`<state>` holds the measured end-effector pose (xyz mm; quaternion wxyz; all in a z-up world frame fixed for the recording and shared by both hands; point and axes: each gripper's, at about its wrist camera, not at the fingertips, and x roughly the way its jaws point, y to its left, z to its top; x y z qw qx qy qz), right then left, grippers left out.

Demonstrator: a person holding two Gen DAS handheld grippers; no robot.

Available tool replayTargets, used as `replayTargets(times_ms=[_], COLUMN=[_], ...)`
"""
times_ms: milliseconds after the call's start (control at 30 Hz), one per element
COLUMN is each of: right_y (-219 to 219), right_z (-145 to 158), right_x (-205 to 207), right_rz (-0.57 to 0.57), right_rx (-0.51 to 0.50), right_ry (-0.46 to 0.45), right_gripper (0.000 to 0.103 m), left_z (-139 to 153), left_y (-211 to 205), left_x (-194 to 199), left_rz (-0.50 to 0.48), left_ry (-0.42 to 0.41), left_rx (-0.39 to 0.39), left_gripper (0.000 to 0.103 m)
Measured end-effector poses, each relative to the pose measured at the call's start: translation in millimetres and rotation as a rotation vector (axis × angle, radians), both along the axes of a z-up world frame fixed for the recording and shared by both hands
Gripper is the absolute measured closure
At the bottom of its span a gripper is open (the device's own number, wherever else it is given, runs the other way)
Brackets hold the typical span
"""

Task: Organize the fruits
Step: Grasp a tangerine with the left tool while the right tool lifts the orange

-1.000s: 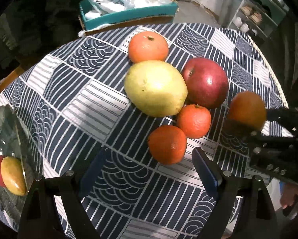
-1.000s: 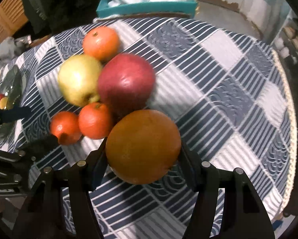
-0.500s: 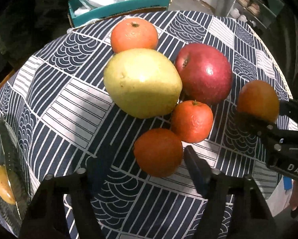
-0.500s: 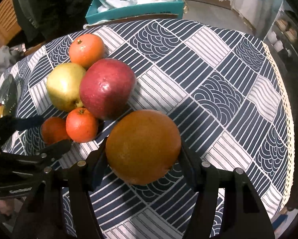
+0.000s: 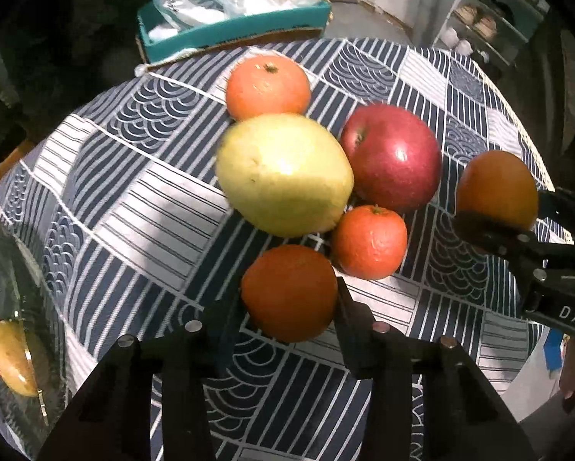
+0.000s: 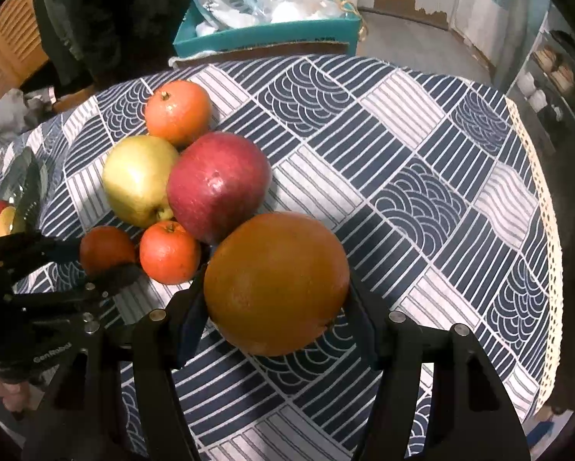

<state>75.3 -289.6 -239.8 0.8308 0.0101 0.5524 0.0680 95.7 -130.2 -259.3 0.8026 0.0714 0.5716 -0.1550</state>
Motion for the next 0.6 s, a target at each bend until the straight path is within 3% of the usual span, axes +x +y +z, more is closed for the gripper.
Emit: replayTargets(times_ms=[600], right_y=[14], right_z=[53], right_x=[-10], right_rz=[0.021], right_rx=[-0.022], right_ry=[-0.133], right_gripper=[0.039], left_z=[64], left_y=[23], left_x=[-17], left_rz=[0.062], left_ry=[-0.114], left_rx=[-0.054], left_gripper=[0.058])
